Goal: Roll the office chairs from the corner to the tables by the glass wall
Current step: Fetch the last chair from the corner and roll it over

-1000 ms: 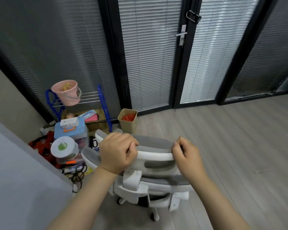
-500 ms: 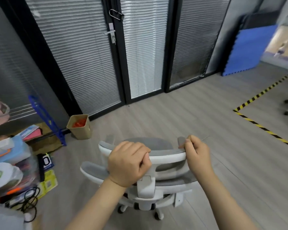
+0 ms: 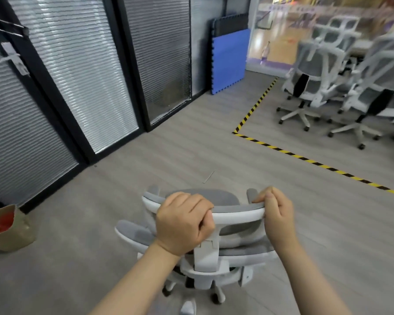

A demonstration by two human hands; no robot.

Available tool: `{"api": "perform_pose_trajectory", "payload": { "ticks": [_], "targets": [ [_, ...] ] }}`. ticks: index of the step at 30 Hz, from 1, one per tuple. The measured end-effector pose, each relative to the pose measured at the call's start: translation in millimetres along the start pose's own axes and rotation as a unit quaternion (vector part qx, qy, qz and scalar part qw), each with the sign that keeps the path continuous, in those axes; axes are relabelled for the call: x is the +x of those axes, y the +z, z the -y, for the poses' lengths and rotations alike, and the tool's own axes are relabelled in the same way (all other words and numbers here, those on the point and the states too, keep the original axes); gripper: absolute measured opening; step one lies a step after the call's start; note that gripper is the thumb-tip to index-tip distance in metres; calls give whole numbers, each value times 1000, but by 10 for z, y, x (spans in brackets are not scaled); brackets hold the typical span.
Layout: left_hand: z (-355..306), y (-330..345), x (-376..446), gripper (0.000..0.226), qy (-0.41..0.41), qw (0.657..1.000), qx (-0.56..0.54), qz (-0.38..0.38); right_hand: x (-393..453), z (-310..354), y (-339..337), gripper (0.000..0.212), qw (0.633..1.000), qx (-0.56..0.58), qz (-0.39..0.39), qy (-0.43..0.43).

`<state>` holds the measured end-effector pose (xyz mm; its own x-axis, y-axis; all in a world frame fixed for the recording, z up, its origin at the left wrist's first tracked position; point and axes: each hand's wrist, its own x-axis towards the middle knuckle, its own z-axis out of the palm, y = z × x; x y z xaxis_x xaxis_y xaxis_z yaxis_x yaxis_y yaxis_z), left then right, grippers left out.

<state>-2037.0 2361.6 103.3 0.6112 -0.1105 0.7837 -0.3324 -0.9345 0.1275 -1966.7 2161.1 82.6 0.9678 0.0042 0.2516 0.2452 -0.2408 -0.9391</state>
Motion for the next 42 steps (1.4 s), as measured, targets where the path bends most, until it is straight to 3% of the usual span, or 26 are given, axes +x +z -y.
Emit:
{"api": "perform_pose_trajectory", "payload": {
  "ticks": [7, 13, 22, 26, 34, 42],
  "targets": [
    [-188, 918, 684, 23, 54, 992, -113, 2, 357, -438, -642, 25, 991, -49, -127, -21],
    [-398, 1862, 1390, 16, 112, 973, -191, 61, 811, -711, -1165, 29, 962, -117, -246, -22],
    [-1190, 3238, 2395, 17, 212, 933, -268, 115, 1493, -1076, -2144, 32, 903, -163, -398, 17],
    [-1660, 3758, 2769, 16, 220, 921, -297, 123, 1795, -1314, -2656, 30, 870, -184, -456, 22],
    [-2742, 4855, 3389, 18, 241, 905, -327, 128, 2384, -1809, -3846, 36, 824, -221, -521, 22],
    [-3866, 5936, 3977, 19, 261, 876, -391, 110, 2932, -2201, -5113, 36, 828, -233, -510, 25]
  ]
}}
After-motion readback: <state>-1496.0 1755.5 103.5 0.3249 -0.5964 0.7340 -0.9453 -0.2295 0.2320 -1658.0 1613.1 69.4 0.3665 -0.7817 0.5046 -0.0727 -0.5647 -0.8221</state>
